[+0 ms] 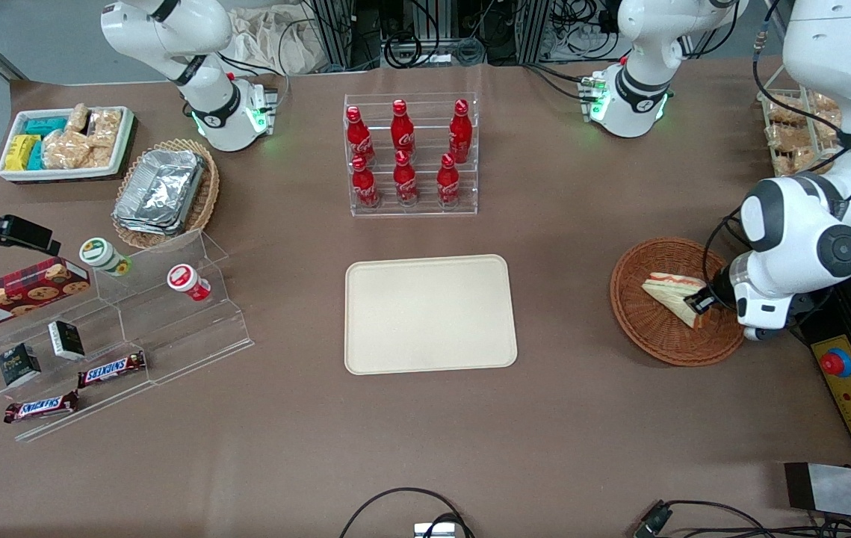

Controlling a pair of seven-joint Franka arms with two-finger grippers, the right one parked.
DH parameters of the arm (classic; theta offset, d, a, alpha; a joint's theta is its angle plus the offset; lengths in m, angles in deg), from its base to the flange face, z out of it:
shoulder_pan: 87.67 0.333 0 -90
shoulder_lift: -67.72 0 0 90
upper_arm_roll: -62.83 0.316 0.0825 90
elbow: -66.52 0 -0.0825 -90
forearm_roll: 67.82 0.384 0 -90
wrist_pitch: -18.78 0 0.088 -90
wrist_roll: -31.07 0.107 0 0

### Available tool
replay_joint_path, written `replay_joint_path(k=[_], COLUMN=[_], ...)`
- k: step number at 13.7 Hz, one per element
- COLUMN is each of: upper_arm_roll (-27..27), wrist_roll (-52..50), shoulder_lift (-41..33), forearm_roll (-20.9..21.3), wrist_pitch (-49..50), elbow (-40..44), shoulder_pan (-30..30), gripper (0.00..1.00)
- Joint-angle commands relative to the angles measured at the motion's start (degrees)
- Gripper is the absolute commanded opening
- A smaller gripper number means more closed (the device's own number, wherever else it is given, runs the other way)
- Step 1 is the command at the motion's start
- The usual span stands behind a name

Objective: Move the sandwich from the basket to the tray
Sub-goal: 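Close the left gripper on the sandwich's wrapped edge, then lift the sandwich out of the basket with the left gripper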

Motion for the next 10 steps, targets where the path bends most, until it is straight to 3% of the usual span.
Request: replay_joint_path(k=[1,6,8,10], upper_arm_roll=[-1.1,-9.0,-15.2,-22.5], wrist_roll=[0.0,-0.9,-0.1,-0.3], shoulder_lift=[-1.5,0.2,1.7,5.8], forearm_roll=[0.4,0.0,0.7,4.7], wrist_pitch=[12.8,24.7,24.6,24.1], elbow=[10.2,26.4,27.7,28.7], shoulder_pan=[-0.5,-1.0,-1.0,-1.1], gripper=[0.0,0.0,0.0,0.0])
